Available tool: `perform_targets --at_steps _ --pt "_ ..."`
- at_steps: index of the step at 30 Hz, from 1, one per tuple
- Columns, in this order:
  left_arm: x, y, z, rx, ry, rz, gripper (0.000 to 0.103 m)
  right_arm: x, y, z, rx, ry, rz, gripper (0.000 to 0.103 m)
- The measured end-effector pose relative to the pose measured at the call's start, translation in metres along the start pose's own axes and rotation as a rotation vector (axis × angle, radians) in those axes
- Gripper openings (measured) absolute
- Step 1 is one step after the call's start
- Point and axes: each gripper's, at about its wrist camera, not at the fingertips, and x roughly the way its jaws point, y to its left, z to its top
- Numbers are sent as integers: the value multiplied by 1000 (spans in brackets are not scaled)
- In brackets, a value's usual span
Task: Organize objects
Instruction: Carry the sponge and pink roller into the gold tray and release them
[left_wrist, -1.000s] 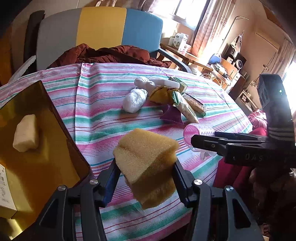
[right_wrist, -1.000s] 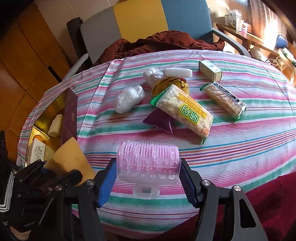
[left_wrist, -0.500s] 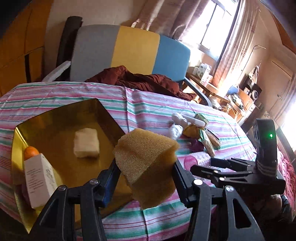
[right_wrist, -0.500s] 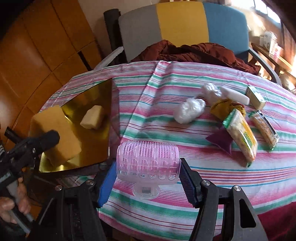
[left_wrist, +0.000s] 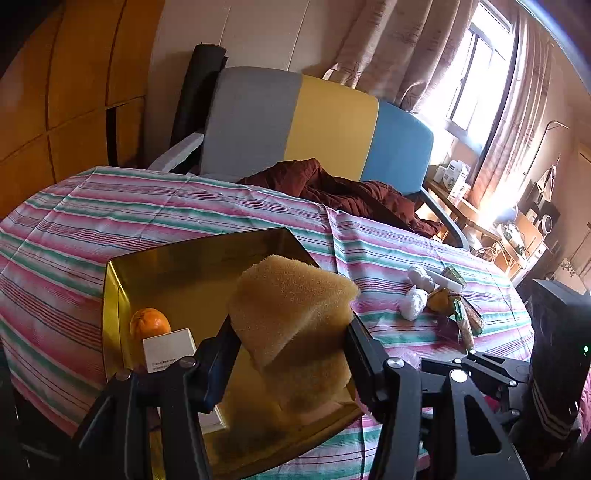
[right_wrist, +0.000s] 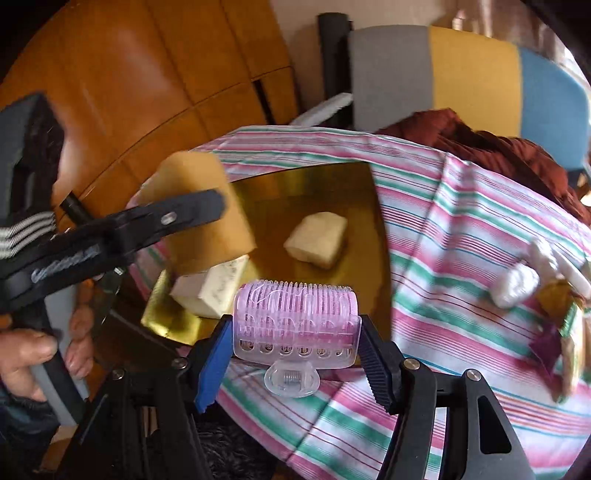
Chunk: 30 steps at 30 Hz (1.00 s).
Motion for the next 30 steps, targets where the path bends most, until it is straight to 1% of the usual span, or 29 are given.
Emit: perform_targets --at_steps 6,11,18,23,26,30 --pt "4 17 15 6 4 7 56 19 40 4 -89 29 87 65" --pt "0 39 25 -30 -5 21 56 36 69 7 -137 63 152 65" --pt "-9 59 28 -42 -20 48 56 58 100 12 -191 96 213 65" --pt "-9 66 33 -41 -28 55 56 82 108 13 -171 138 235 65" --pt "-7 67 40 -29 -35 55 56 93 108 11 -151 149 224 65" --pt "0 69 48 -23 -25 44 56 103 104 8 -134 155 210 65"
